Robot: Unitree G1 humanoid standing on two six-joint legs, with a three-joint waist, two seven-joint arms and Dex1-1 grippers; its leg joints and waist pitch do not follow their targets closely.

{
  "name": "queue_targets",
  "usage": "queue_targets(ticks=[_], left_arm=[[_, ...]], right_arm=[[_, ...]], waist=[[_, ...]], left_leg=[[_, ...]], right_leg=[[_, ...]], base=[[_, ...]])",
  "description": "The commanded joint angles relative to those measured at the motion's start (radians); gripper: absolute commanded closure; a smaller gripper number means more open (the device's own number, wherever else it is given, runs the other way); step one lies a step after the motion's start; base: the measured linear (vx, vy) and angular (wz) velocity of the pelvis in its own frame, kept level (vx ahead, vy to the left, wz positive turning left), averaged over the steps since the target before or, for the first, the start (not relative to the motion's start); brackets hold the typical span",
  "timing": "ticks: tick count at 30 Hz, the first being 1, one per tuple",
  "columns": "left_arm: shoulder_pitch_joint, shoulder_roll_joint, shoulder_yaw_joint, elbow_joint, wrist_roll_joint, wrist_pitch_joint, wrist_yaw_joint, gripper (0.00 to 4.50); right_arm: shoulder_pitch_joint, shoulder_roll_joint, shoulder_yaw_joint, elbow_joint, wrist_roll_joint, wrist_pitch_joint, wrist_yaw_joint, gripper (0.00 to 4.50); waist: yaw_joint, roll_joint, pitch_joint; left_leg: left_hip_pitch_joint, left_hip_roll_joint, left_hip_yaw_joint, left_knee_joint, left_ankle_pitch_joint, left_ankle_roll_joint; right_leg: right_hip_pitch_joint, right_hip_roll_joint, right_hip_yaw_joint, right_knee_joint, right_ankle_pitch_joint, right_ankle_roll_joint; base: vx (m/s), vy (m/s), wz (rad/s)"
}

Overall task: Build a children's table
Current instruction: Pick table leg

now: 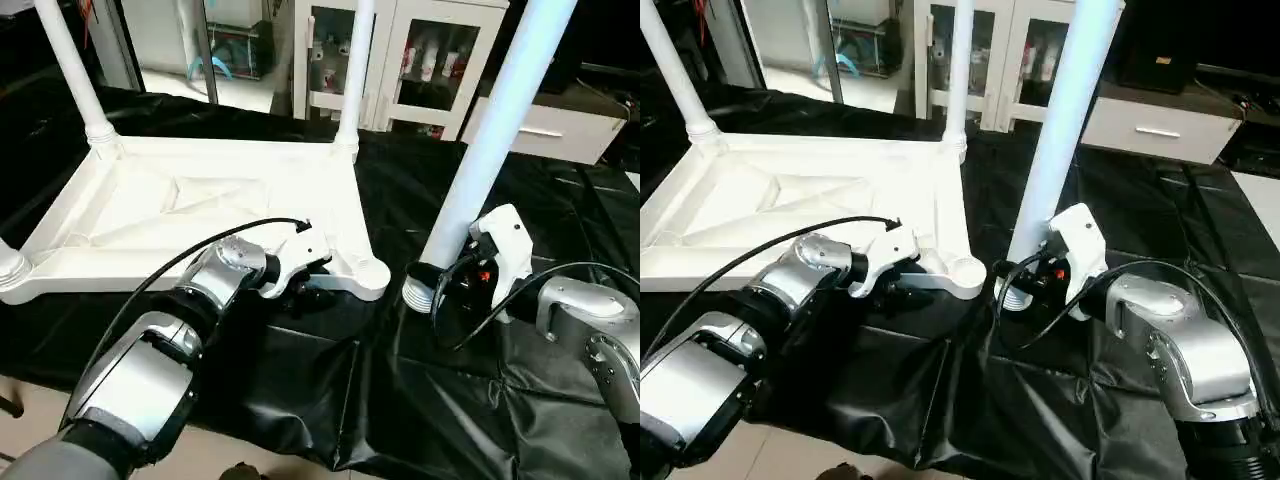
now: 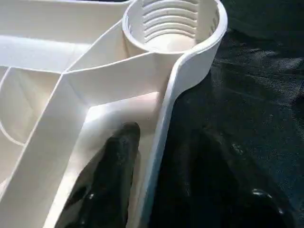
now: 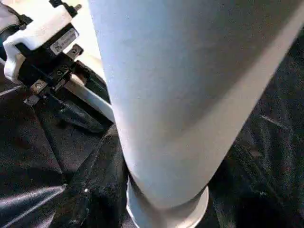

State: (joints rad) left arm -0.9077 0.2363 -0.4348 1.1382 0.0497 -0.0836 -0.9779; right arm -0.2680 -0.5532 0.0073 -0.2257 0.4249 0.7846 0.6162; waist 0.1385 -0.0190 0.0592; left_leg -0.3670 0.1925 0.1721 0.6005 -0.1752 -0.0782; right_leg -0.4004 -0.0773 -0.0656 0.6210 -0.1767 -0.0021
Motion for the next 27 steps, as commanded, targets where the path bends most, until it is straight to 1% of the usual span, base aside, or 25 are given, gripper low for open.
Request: queue_targets(ticks=[1,2,3,4,5,6,8,11,12,13,14,15,16,17,19,20,21,23,24,25,26,27], left_arm=[[-0.022,-0.007,0.017,0.016,0.01,-0.01,-0.009,2.57],[-0.024,-0.008,0.019,0.021,0.011,-0.012,-0.011,2.67],[-0.031,-0.013,0.026,0.041,0.011,-0.021,-0.018,2.75],[-0.031,-0.013,0.026,0.041,0.011,-0.021,-0.018,2.83],[-0.035,-0.013,0.023,0.051,0.017,-0.025,-0.021,3.01],[-0.037,-0.013,0.022,0.057,0.022,-0.03,-0.022,3.01],[-0.041,-0.013,0.02,0.071,0.033,-0.044,-0.024,3.1],[-0.045,-0.014,0.023,0.078,0.035,-0.043,-0.028,3.34],[-0.045,-0.014,0.023,0.078,0.035,-0.043,-0.028,3.38],[-0.049,-0.013,0.023,0.082,0.04,-0.043,-0.029,3.41],[-0.049,-0.013,0.023,0.082,0.04,-0.043,-0.029,3.49],[-0.055,-0.012,0.025,0.087,0.048,-0.041,-0.029,3.57],[-0.06,-0.01,0.027,0.091,0.053,-0.036,-0.026,3.61],[-0.06,-0.01,0.027,0.091,0.053,-0.036,-0.026,3.63],[-0.064,-0.009,0.033,0.097,0.06,-0.028,-0.032,3.65],[-0.064,-0.009,0.034,0.098,0.061,-0.027,-0.033,3.69],[-0.059,-0.009,0.04,0.098,0.06,-0.014,-0.035,3.71],[-0.05,-0.008,0.044,0.095,0.06,0.004,-0.034,3.72],[-0.05,-0.008,0.044,0.095,0.06,0.004,-0.034,3.72],[-0.024,-0.001,0.043,0.07,0.057,0.026,-0.046,3.73],[-0.006,0.005,0.04,0.048,0.057,0.044,-0.05,3.74],[0.017,0.012,0.035,0.018,0.06,0.068,-0.052,3.75]], right_arm=[[-0.003,-0.013,-0.014,-0.015,0.006,0.01,0.003,2.61],[-0.005,-0.013,-0.013,-0.014,0.006,0.009,0.003,2.61],[-0.006,-0.013,-0.013,-0.015,0.006,0.01,0.003,2.61],[-0.006,-0.013,-0.013,-0.015,0.006,0.01,0.003,2.61],[-0.006,-0.012,-0.013,-0.014,0.005,0.009,0.004,2.61],[-0.006,-0.012,-0.013,-0.014,0.005,0.009,0.004,2.61],[-0.006,-0.011,-0.013,-0.014,0.004,0.009,0.005,2.61],[-0.007,-0.011,-0.012,-0.014,0.004,0.008,0.006,2.61],[-0.007,-0.011,-0.012,-0.014,0.004,0.008,0.006,2.61],[-0.007,-0.011,-0.012,-0.014,0.005,0.007,0.007,2.61],[-0.007,-0.011,-0.012,-0.014,0.005,0.007,0.007,2.61],[-0.008,-0.011,-0.011,-0.013,0.004,0.006,0.007,2.61],[-0.01,-0.01,-0.011,-0.012,0.004,0.004,0.007,2.61],[-0.01,-0.01,-0.011,-0.012,0.004,0.004,0.007,2.61],[-0.01,-0.008,-0.011,-0.012,0.003,0.002,0.006,2.61],[-0.01,-0.008,-0.011,-0.012,0.003,0.002,0.006,2.61],[-0.008,-0.004,-0.013,-0.015,0.004,0.001,0.002,2.61],[-0.006,0.001,-0.015,-0.019,0.005,0.001,-0.003,2.61],[-0.006,0.001,-0.015,-0.019,0.005,0.001,-0.003,2.61],[0.0,0.012,-0.022,-0.024,0.008,0.0,-0.014,2.61],[0.004,0.019,-0.027,-0.028,0.011,0.001,-0.021,2.61],[0.009,0.026,-0.03,-0.034,0.015,0.003,-0.027,2.61]], waist=[[-0.005,0.005,-0.074],[-0.005,0.006,-0.074],[-0.005,0.004,-0.074],[-0.005,0.005,-0.075],[-0.005,0.007,-0.074],[-0.005,0.005,-0.075],[-0.005,0.006,-0.074],[-0.001,0.008,-0.072],[-0.001,0.008,-0.072],[0.0,0.011,-0.071],[0.0,0.01,-0.071],[0.0,0.015,-0.072],[-0.001,0.017,-0.073],[-0.002,0.015,-0.073],[-0.002,0.015,-0.074],[-0.001,0.02,-0.074],[-0.001,0.023,-0.074],[-0.003,0.019,-0.074],[-0.003,0.019,-0.073],[-0.003,0.019,-0.074],[-0.003,0.016,-0.073],[-0.004,0.019,-0.073]], left_leg=[[0.016,0.033,-0.012,-0.071,-0.233,-0.01],[0.017,0.033,-0.012,-0.07,-0.233,-0.01],[0.016,0.033,-0.012,-0.071,-0.227,-0.008],[0.016,0.033,-0.012,-0.07,-0.225,-0.007],[0.015,0.033,-0.012,-0.07,-0.224,-0.007],[0.015,0.032,-0.012,-0.07,-0.224,-0.006],[0.016,0.032,-0.011,-0.07,-0.229,-0.004],[0.021,0.032,-0.011,-0.071,-0.251,-0.005],[0.021,0.033,-0.011,-0.072,-0.25,-0.005],[0.02,0.034,-0.013,-0.073,-0.252,-0.007],[0.02,0.034,-0.012,-0.073,-0.255,-0.007],[0.02,0.034,-0.014,-0.075,-0.26,-0.012],[0.02,0.035,-0.015,-0.075,-0.261,-0.013],[0.02,0.036,-0.015,-0.076,-0.261,-0.013],[0.018,0.035,-0.015,-0.076,-0.251,-0.011],[0.018,0.036,-0.015,-0.075,-0.248,-0.011],[0.019,0.036,-0.015,-0.075,-0.249,-0.009],[0.017,0.033,-0.013,-0.074,-0.245,-0.005],[0.016,0.033,-0.013,-0.074,-0.243,-0.003],[0.015,0.032,-0.013,-0.074,-0.239,-0.001],[0.016,0.033,-0.012,-0.074,-0.239,0.0],[0.015,0.034,-0.014,-0.076,-0.239,0.001]], right_leg=[[0.057,-0.071,0.047,-0.084,-0.213,-0.196],[0.057,-0.072,0.048,-0.084,-0.21,-0.197],[0.058,-0.07,0.048,-0.082,-0.196,-0.199],[0.058,-0.071,0.048,-0.082,-0.192,-0.201],[0.058,-0.072,0.048,-0.081,-0.188,-0.204],[0.059,-0.071,0.047,-0.082,-0.188,-0.204],[0.057,-0.071,0.047,-0.084,-0.201,-0.202],[0.054,-0.073,0.048,-0.091,-0.264,-0.186],[0.054,-0.073,0.048,-0.091,-0.267,-0.184],[0.053,-0.073,0.047,-0.091,-0.27,-0.183],[0.053,-0.073,0.047,-0.093,-0.274,-0.181],[0.054,-0.074,0.046,-0.092,-0.278,-0.178],[0.054,-0.074,0.046,-0.092,-0.272,-0.179],[0.054,-0.073,0.046,-0.092,-0.26,-0.182],[0.057,-0.074,0.046,-0.089,-0.241,-0.188],[0.056,-0.075,0.046,-0.088,-0.234,-0.191],[0.055,-0.074,0.046,-0.088,-0.223,-0.197],[0.058,-0.074,0.046,-0.088,-0.222,-0.202],[0.058,-0.074,0.046,-0.089,-0.228,-0.2],[0.058,-0.075,0.046,-0.09,-0.237,-0.196],[0.057,-0.075,0.046,-0.09,-0.242,-0.197],[0.057,-0.076,0.045,-0.09,-0.255,-0.195]], base=[[0.0,0.0,0.0],[0.0,0.0,0.0],[0.0,0.0,0.0],[0.0,0.0,0.0],[0.0,0.0,0.0],[0.0,0.0,0.0],[0.0,0.0,0.0],[0.0,0.0,0.0],[0.0,0.0,0.0],[0.0,0.0,0.0],[0.0,0.0,0.0],[0.0,0.0,0.0],[0.0,0.0,0.0],[0.0,0.0,0.0],[0.0,0.0,0.0],[0.0,0.0,0.0],[0.0,0.0,0.0],[0.0,0.0,0.0],[0.0,0.0,0.0],[0.0,0.0,0.0],[0.0,0.0,0.0],[0.0,0.0,0.0]])
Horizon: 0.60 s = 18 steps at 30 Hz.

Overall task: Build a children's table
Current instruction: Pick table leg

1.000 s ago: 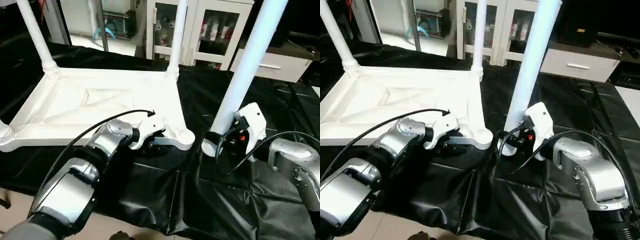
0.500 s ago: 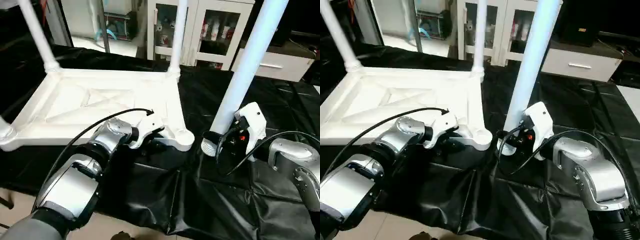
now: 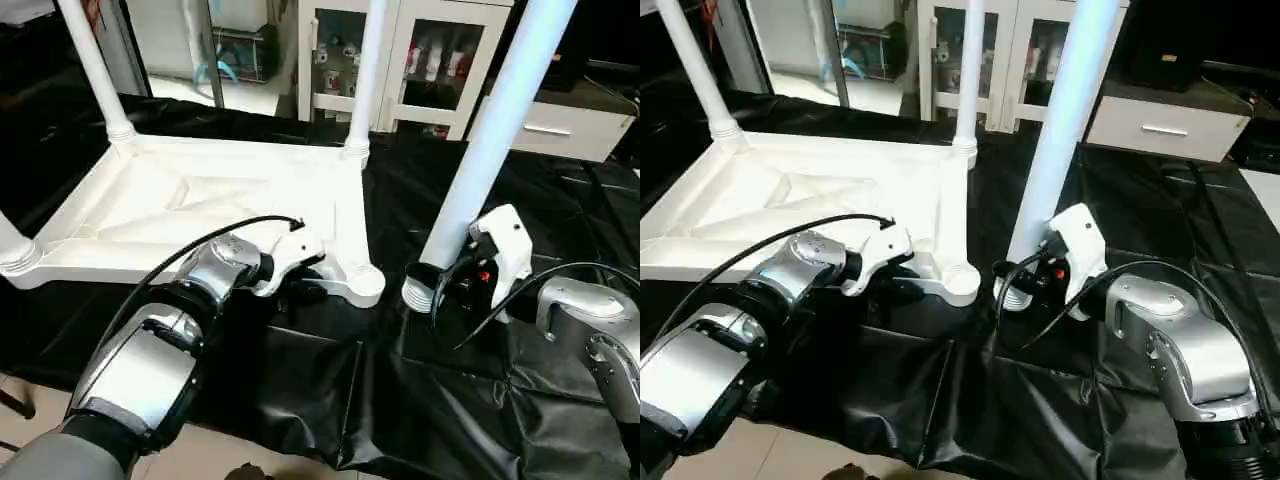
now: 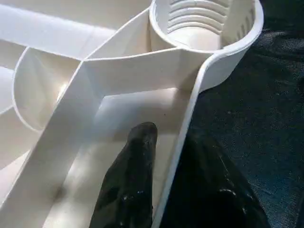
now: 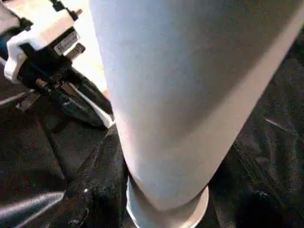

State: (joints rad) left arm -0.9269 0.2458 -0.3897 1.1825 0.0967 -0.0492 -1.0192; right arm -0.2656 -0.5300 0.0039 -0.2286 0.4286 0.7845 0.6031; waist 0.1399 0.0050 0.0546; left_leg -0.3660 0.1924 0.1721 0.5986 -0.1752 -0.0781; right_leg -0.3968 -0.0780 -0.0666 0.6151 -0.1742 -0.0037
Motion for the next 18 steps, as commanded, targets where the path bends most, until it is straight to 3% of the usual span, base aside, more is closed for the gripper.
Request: queue_targets(ticks=[1,3,5,6,7,8,12,13,17,18], left_arm=[[0.044,0.005,-0.012,-0.036,0.014,0.042,-0.011,3.75],[0.129,0.023,-0.019,-0.182,0.012,0.135,0.001,3.75],[0.154,0.025,-0.016,-0.231,0.006,0.163,0.004,3.75],[0.184,0.025,-0.01,-0.293,-0.005,0.198,0.004,3.75],[0.2,0.024,-0.007,-0.328,-0.013,0.218,0.003,3.75],[0.22,0.022,-0.002,-0.373,-0.015,0.251,0.01,3.75],[0.267,0.023,0.0,-0.491,-0.006,0.345,0.041,3.75],[0.288,0.028,-0.001,-0.552,-0.018,0.377,0.03,3.75],[0.324,0.043,-0.005,-0.658,-0.035,0.41,0.007,3.75],[0.352,0.06,-0.007,-0.739,-0.046,0.444,-0.007,3.75]], right_arm=[[0.008,0.005,-0.028,-0.033,0.012,0.003,-0.016,2.61],[0.016,0.027,-0.025,-0.045,0.021,0.014,-0.03,2.61],[0.016,0.032,-0.021,-0.046,0.023,0.018,-0.032,2.61],[0.011,0.042,-0.017,-0.042,0.025,0.019,-0.035,2.61],[0.007,0.047,-0.014,-0.038,0.025,0.019,-0.037,2.61],[-0.003,0.055,-0.007,-0.032,0.026,0.02,-0.038,2.61],[-0.024,0.064,0.011,-0.018,0.02,0.02,-0.036,2.61],[-0.025,0.064,0.014,-0.014,0.02,0.018,-0.031,2.61],[-0.024,0.065,0.018,-0.01,0.022,0.013,-0.023,2.61],[-0.022,0.062,0.021,-0.01,0.026,0.011,-0.015,2.61]], waist=[[-0.005,-0.005,-0.07],[-0.01,-0.016,-0.069],[-0.011,-0.008,-0.069],[-0.015,-0.016,-0.069],[-0.018,-0.01,-0.069],[-0.021,-0.016,-0.069],[-0.029,-0.015,-0.064],[-0.028,-0.021,-0.065],[-0.028,-0.017,-0.064],[-0.029,-0.017,-0.065]], left_leg=[[0.016,0.038,-0.015,-0.074,-0.236,-0.001],[0.014,0.041,-0.013,-0.076,-0.226,0.004],[0.013,0.04,-0.013,-0.076,-0.223,0.006],[0.012,0.037,-0.01,-0.076,-0.221,0.008],[0.01,0.039,-0.012,-0.078,-0.213,0.008],[0.01,0.041,-0.012,-0.078,-0.206,0.01],[0.011,0.036,-0.008,-0.078,-0.222,0.013],[0.013,0.039,-0.009,-0.078,-0.226,0.01],[0.009,0.037,-0.008,-0.079,-0.208,0.013],[0.008,0.035,-0.008,-0.079,-0.208,0.013]], right_leg=[[0.052,-0.077,0.047,-0.081,-0.252,-0.195],[0.051,-0.075,0.047,-0.078,-0.236,-0.199],[0.05,-0.076,0.047,-0.078,-0.242,-0.201],[0.048,-0.074,0.047,-0.082,-0.249,-0.197],[0.048,-0.074,0.047,-0.077,-0.243,-0.199],[0.05,-0.076,0.046,-0.074,-0.24,-0.199],[0.043,-0.073,0.047,-0.085,-0.3,-0.179],[0.044,-0.076,0.048,-0.085,-0.315,-0.172],[0.039,-0.071,0.049,-0.085,-0.306,-0.158],[0.04,-0.071,0.048,-0.086,-0.305,-0.156]], base=[[0.0,0.0,0.0],[0.0,0.0,0.0],[0.0,0.0,0.0],[0.0,0.0,0.0],[0.0,0.0,0.0],[0.0,0.0,0.0],[0.0,0.0,0.0],[0.0,0.0,0.0],[0.0,0.0,0.0],[0.0,0.0,0.0]])
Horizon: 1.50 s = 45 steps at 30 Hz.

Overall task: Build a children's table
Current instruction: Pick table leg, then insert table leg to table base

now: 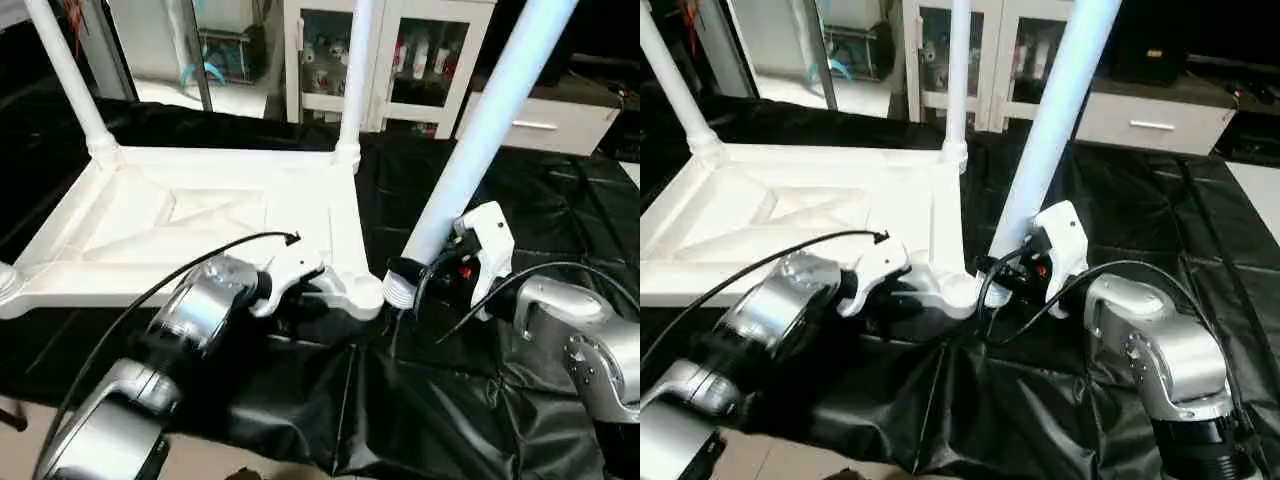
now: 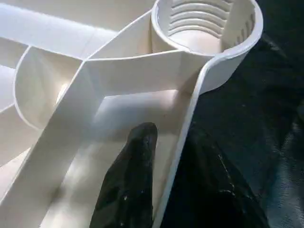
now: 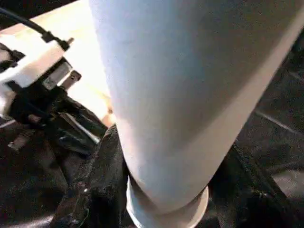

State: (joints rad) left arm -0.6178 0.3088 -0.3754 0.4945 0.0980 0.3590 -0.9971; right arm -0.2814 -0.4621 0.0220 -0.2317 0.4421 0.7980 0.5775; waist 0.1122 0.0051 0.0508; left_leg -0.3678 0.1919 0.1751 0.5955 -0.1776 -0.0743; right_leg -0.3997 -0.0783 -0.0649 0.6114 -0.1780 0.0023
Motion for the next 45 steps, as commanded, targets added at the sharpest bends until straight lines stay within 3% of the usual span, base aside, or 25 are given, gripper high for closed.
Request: queue_targets(ticks=[1,4,6,9,10,13,15,19,24,26,28,31,37,45], left_arm=[[0.062,0.012,-0.022,-0.107,-0.054,0.058,-0.039,3.75],[0.089,0.026,-0.02,-0.176,-0.049,0.094,-0.04,3.75],[0.099,0.039,-0.031,-0.178,-0.01,0.082,-0.031,3.05],[0.1,0.048,-0.038,-0.18,-0.006,0.085,-0.046,2.99],[0.097,0.049,-0.034,-0.177,-0.008,0.069,-0.046,2.68],[0.081,0.042,-0.014,-0.168,-0.029,0.008,-0.041,2.6],[0.074,0.04,-0.009,-0.162,-0.037,-0.004,-0.045,2.6],[0.028,0.045,-0.008,-0.126,-0.052,-0.06,-0.099,2.6],[-0.028,0.044,-0.002,-0.015,-0.084,-0.146,-0.189,2.6],[-0.058,0.056,-0.009,0.05,-0.072,-0.19,-0.218,2.6],[-0.08,0.062,-0.017,0.098,-0.054,-0.224,-0.222,2.6],[-0.1,0.068,-0.036,0.149,-0.04,-0.256,-0.245,2.6],[-0.112,0.08,-0.065,0.221,0.001,-0.307,-0.265,2.6],[-0.126,0.065,-0.064,0.301,0.017,-0.353,-0.24,3.35]], right_arm=[[-0.005,-0.01,0.004,-0.005,0.016,-0.005,0.023,2.61],[-0.006,-0.01,0.005,-0.003,0.014,-0.006,0.033,2.61],[-0.007,-0.008,0.009,0.003,0.007,-0.009,0.034,2.61],[-0.006,-0.009,0.01,0.004,0.005,-0.011,0.033,2.61],[-0.004,-0.01,0.011,0.003,0.005,-0.011,0.034,2.61],[0.002,-0.013,0.009,-0.002,0.006,-0.012,0.038,2.61],[0.003,-0.013,0.009,-0.003,0.006,-0.012,0.039,2.61],[0.015,-0.02,0.0,-0.021,0.008,-0.005,0.045,2.61],[0.035,-0.031,-0.008,-0.032,0.008,-0.004,0.049,2.61],[0.043,-0.035,-0.011,-0.044,0.013,0.002,0.049,2.61],[0.049,-0.04,-0.015,-0.053,0.016,0.005,0.052,2.61],[0.054,-0.047,-0.019,-0.055,0.018,0.004,0.055,2.61],[0.053,-0.041,-0.018,-0.06,0.017,0.006,0.044,2.61],[0.041,-0.043,-0.013,-0.052,0.017,0.006,0.048,2.61]], waist=[[0.002,-0.019,-0.063],[-0.002,-0.015,-0.062],[-0.001,-0.015,-0.061],[0.001,-0.013,-0.06],[0.001,-0.011,-0.061],[0.0,-0.011,-0.061],[0.001,-0.013,-0.062],[0.0,-0.001,-0.061],[-0.001,-0.005,-0.063],[-0.001,0.003,-0.065],[-0.003,0.0,-0.066],[-0.002,0.007,-0.064],[-0.002,0.007,-0.064],[-0.001,0.0,-0.061]], left_leg=[[0.01,0.04,-0.014,-0.077,-0.2,0.007],[0.008,0.038,-0.011,-0.077,-0.194,0.012],[0.008,0.036,-0.01,-0.076,-0.195,0.013],[0.01,0.035,-0.01,-0.078,-0.21,0.007],[0.01,0.035,-0.011,-0.078,-0.212,0.003],[0.01,0.035,-0.011,-0.078,-0.215,-0.002],[0.01,0.035,-0.011,-0.078,-0.213,-0.001],[0.013,0.033,-0.012,-0.079,-0.24,-0.01],[0.011,0.033,-0.012,-0.078,-0.23,-0.013],[0.01,0.029,-0.012,-0.076,-0.22,-0.009],[0.011,0.032,-0.013,-0.077,-0.224,-0.012],[0.014,0.033,-0.013,-0.077,-0.236,-0.015],[0.015,0.035,-0.013,-0.078,-0.248,-0.02],[0.017,0.036,-0.013,-0.079,-0.26,-0.019]], right_leg=[[0.045,-0.074,0.047,-0.075,-0.284,-0.167],[0.043,-0.07,0.047,-0.076,-0.264,-0.173],[0.042,-0.068,0.047,-0.078,-0.267,-0.169],[0.04,-0.069,0.048,-0.082,-0.292,-0.158],[0.041,-0.068,0.048,-0.081,-0.292,-0.156],[0.041,-0.067,0.048,-0.08,-0.269,-0.16],[0.042,-0.068,0.048,-0.08,-0.265,-0.162],[0.04,-0.066,0.048,-0.084,-0.282,-0.158],[0.045,-0.067,0.048,-0.081,-0.255,-0.163],[0.046,-0.065,0.048,-0.081,-0.237,-0.164],[0.048,-0.065,0.047,-0.077,-0.217,-0.171],[0.046,-0.066,0.048,-0.079,-0.218,-0.178],[0.048,-0.068,0.049,-0.078,-0.214,-0.193],[0.046,-0.073,0.049,-0.083,-0.278,-0.184]], base=[[0.0,0.0,0.0],[0.0,0.0,0.0],[0.0,0.0,0.0],[0.0,0.0,0.0],[0.0,0.0,0.0],[0.0,0.0,0.0],[0.0,0.0,0.0],[0.0,0.0,0.0],[0.0,0.0,0.0],[0.0,0.0,0.0],[0.0,0.0,0.0],[0.0,0.0,0.0],[0.0,0.0,0.0],[0.0,0.0,0.0]])
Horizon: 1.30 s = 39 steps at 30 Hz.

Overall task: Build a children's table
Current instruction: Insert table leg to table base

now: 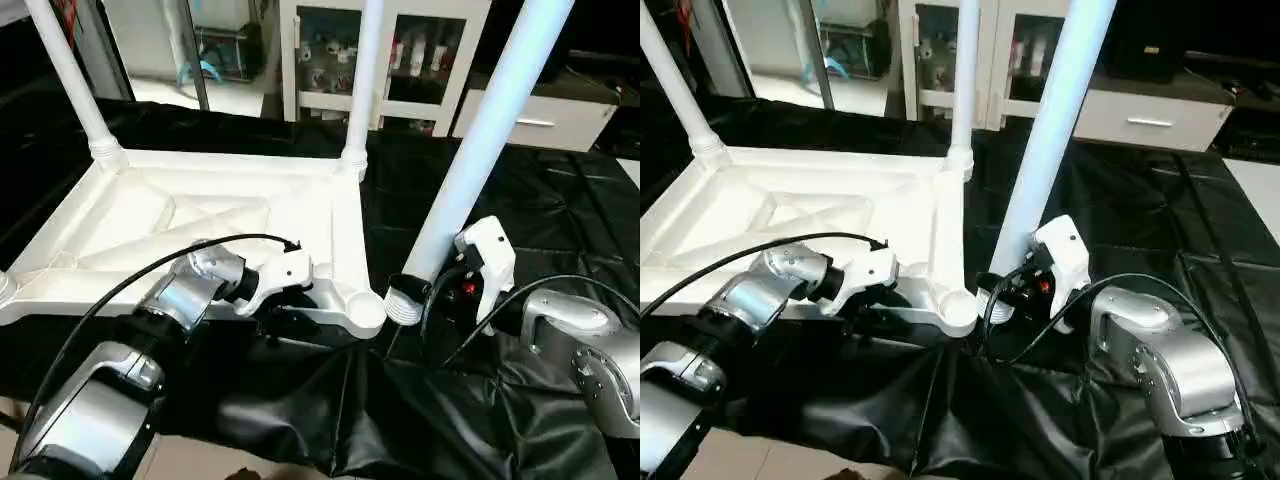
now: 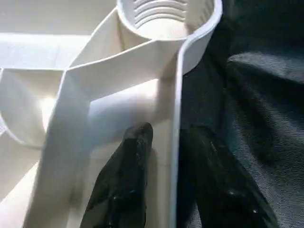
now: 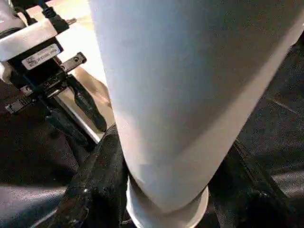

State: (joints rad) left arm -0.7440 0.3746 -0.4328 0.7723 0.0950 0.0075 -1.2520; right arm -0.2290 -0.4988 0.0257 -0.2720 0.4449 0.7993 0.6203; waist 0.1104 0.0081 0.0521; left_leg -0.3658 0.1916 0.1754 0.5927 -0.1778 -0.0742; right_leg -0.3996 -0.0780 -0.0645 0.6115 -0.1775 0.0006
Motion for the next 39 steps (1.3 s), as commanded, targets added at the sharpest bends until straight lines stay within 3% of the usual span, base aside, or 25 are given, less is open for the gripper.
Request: queue_targets(ticks=[1,10,13,19,20,21,22,23,24,25,28,32,36,37,39], left_arm=[[-0.007,-0.007,-0.002,0.046,0.025,-0.007,0.028,3.43],[-0.014,0.001,-0.026,0.089,0.069,-0.041,0.039,4.23],[-0.016,0.002,-0.026,0.11,0.083,-0.042,0.069,4.45],[0.043,-0.005,0.02,0.025,0.046,0.094,0.079,4.5],[0.096,-0.005,0.038,-0.11,0.022,0.232,0.083,4.5],[0.118,-0.002,0.043,-0.173,0.017,0.287,0.088,4.5],[0.131,0.001,0.045,-0.211,0.014,0.319,0.091,4.5],[0.148,0.005,0.048,-0.257,0.01,0.342,0.092,4.5],[0.148,0.005,0.048,-0.257,0.01,0.342,0.092,4.5],[0.179,0.008,0.044,-0.316,0.001,0.342,0.086,4.5],[0.201,0.005,0.037,-0.34,-0.003,0.302,0.077,4.5],[0.23,0.002,0.046,-0.412,-0.006,0.371,0.093,4.5],[0.239,0.003,0.039,-0.434,-0.005,0.387,0.098,4.5],[0.241,-0.001,0.039,-0.433,-0.003,0.387,0.104,4.5],[0.242,-0.001,0.038,-0.429,0.005,0.382,0.111,4.5]], right_arm=[[-0.016,-0.007,-0.015,-0.008,0.013,0.004,0.006,2.61],[-0.028,-0.01,-0.009,-0.002,0.013,0.003,0.014,2.61],[-0.039,0.0,-0.002,0.016,0.005,-0.008,0.011,2.61],[-0.063,0.052,-0.024,0.018,0.01,-0.003,-0.046,2.61],[-0.071,0.07,-0.039,0.037,0.013,-0.003,-0.063,2.61],[-0.076,0.078,-0.042,0.051,0.01,-0.001,-0.073,2.61],[-0.079,0.084,-0.043,0.06,0.007,0.0,-0.079,2.61],[-0.087,0.089,-0.034,0.068,0.003,0.001,-0.08,2.61],[-0.087,0.089,-0.034,0.068,0.003,0.001,-0.08,2.61],[-0.102,0.094,-0.008,0.08,0.002,0.004,-0.06,2.61],[-0.12,0.093,0.022,0.106,-0.003,0.0,-0.032,2.61],[-0.152,0.084,0.066,0.147,-0.02,-0.009,0.007,2.61],[-0.166,0.077,0.076,0.162,-0.018,-0.012,0.031,2.61],[-0.173,0.073,0.082,0.173,-0.019,-0.016,0.045,2.61],[-0.196,0.051,0.12,0.198,-0.034,-0.012,0.081,2.61]], waist=[[0.001,-0.005,-0.062],[0.003,-0.01,-0.057],[0.002,-0.007,-0.057],[-0.007,0.0,-0.058],[-0.012,-0.032,-0.06],[-0.01,-0.028,-0.062],[-0.017,-0.016,-0.058],[-0.019,-0.026,-0.062],[-0.02,-0.024,-0.063],[-0.019,-0.037,-0.061],[-0.013,-0.032,-0.061],[-0.015,-0.025,-0.063],[-0.013,-0.03,-0.065],[-0.015,-0.044,-0.064],[-0.012,-0.037,-0.061]], left_leg=[[0.015,0.036,-0.013,-0.076,-0.26,-0.018],[0.015,0.036,-0.017,-0.081,-0.291,-0.019],[0.017,0.036,-0.018,-0.081,-0.3,-0.02],[0.017,0.038,-0.022,-0.084,-0.311,-0.034],[0.012,0.042,-0.019,-0.086,-0.291,-0.027],[0.01,0.043,-0.021,-0.085,-0.264,-0.026],[0.006,0.04,-0.019,-0.085,-0.252,-0.015],[0.011,0.039,-0.014,-0.08,-0.237,-0.01],[0.007,0.037,-0.015,-0.079,-0.22,-0.007],[0.007,0.035,-0.009,-0.078,-0.209,0.006],[0.008,0.034,-0.008,-0.076,-0.184,0.021],[0.008,0.036,-0.008,-0.077,-0.168,0.015],[0.007,0.035,-0.007,-0.075,-0.147,0.023],[0.005,0.034,-0.004,-0.074,-0.144,0.029],[0.006,0.035,-0.006,-0.075,-0.15,0.03]], right_leg=[[0.045,-0.072,0.049,-0.083,-0.283,-0.181],[0.043,-0.077,0.047,-0.096,-0.404,-0.138],[0.039,-0.077,0.047,-0.1,-0.431,-0.131],[0.039,-0.076,0.047,-0.093,-0.391,-0.152],[0.046,-0.076,0.047,-0.086,-0.357,-0.16],[0.048,-0.08,0.047,-0.073,-0.326,-0.172],[0.043,-0.077,0.047,-0.079,-0.33,-0.177],[0.042,-0.074,0.047,-0.08,-0.308,-0.182],[0.047,-0.075,0.047,-0.074,-0.285,-0.186],[0.043,-0.072,0.047,-0.08,-0.284,-0.182],[0.043,-0.073,0.048,-0.079,-0.292,-0.171],[0.044,-0.07,0.049,-0.073,-0.239,-0.182],[0.047,-0.07,0.049,-0.067,-0.196,-0.197],[0.047,-0.068,0.048,-0.069,-0.2,-0.195],[0.046,-0.071,0.047,-0.071,-0.243,-0.184]], base=[[0.0,0.0,0.0],[0.0,0.0,0.0],[0.0,0.0,0.0],[0.0,0.0,0.0],[0.0,0.0,0.0],[0.0,0.0,0.0],[0.0,0.0,0.0],[0.0,0.0,0.0],[0.0,0.0,0.0],[0.0,0.0,0.0],[0.0,0.0,0.0],[0.0,0.0,0.0],[0.0,0.0,0.0],[0.0,0.0,0.0],[0.0,0.0,0.0]])
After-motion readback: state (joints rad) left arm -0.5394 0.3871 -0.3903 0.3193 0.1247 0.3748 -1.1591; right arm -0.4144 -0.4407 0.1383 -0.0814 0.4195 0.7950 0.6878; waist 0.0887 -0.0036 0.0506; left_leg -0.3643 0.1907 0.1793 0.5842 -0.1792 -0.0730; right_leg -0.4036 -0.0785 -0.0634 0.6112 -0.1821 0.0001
